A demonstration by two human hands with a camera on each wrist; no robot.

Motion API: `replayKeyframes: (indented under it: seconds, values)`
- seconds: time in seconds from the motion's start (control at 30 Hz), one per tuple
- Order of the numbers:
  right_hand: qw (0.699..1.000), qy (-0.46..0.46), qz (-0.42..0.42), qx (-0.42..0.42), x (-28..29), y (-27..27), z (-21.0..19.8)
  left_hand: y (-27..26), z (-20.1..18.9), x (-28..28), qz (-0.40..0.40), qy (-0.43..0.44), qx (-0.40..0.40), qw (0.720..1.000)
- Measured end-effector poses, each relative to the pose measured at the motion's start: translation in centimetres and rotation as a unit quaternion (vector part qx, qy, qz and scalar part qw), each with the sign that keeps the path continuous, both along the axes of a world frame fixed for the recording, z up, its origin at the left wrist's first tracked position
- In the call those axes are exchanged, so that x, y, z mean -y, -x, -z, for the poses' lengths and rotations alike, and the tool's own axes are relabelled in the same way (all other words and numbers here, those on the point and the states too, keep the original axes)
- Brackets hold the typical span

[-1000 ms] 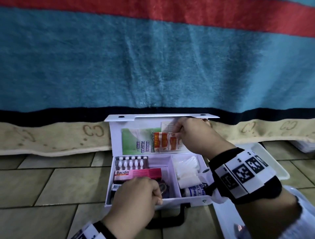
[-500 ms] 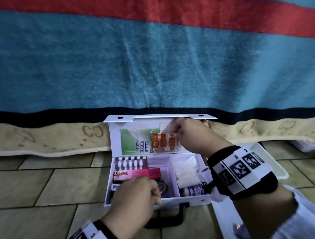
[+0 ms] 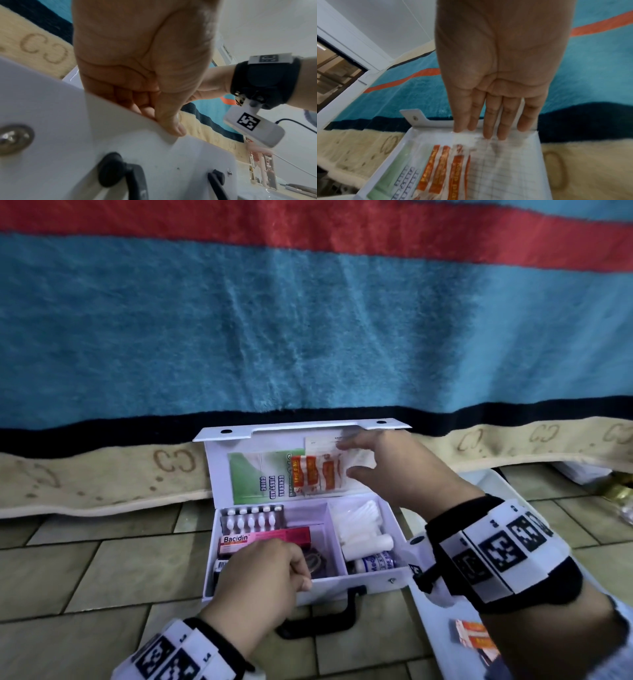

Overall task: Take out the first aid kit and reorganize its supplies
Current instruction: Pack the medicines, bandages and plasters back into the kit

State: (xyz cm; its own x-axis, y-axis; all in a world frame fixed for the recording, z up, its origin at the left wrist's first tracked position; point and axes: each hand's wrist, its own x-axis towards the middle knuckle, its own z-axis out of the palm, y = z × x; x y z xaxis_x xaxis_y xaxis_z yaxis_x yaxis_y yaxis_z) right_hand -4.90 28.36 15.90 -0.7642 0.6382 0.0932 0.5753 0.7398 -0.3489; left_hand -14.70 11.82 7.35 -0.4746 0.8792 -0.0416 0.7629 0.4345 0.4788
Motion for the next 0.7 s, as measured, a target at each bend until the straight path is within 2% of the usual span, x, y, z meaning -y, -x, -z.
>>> replayKeyframes:
  seconds: [0.13, 0.27, 0.33, 0.43, 0.47, 0.57, 0.7]
  values:
    - [0.999, 0.037, 0.014, -0.038, 0.4, -5.0, -0.9, 0.1, 0.2, -0.2, -0.001, 0.004, -0.012, 1.000]
    - [0.994, 0.068, 0.080, -0.037, -0.3, -11.9, 0.3, 0.1, 0.1, -0.4, 0.002, 0.021, -0.006, 1.000]
    - [0.991, 0.065, 0.117, 0.024, -0.7, -15.3, 1.8, 0.3, 0.0, -0.4, 0.003, 0.030, -0.004, 1.000]
    - [0.960, 0.092, 0.148, 0.219, -0.4, -19.6, 5.1, 0.4, -0.1, -0.5, 0.008, 0.043, -0.003, 0.999]
    - [0.950, 0.099, 0.146, 0.258, 0.0, -20.5, 6.3, 0.3, -0.2, -0.6, 0.011, 0.044, -0.001, 0.999]
    - [0.951, 0.084, 0.151, 0.257, 1.0, -21.7, 9.0, 0.3, -0.3, -0.7, 0.014, 0.052, 0.010, 0.999]
    - [0.951, 0.051, 0.167, 0.254, 1.0, -21.5, 9.9, 0.5, -0.1, -0.9, 0.015, 0.064, 0.031, 0.997]
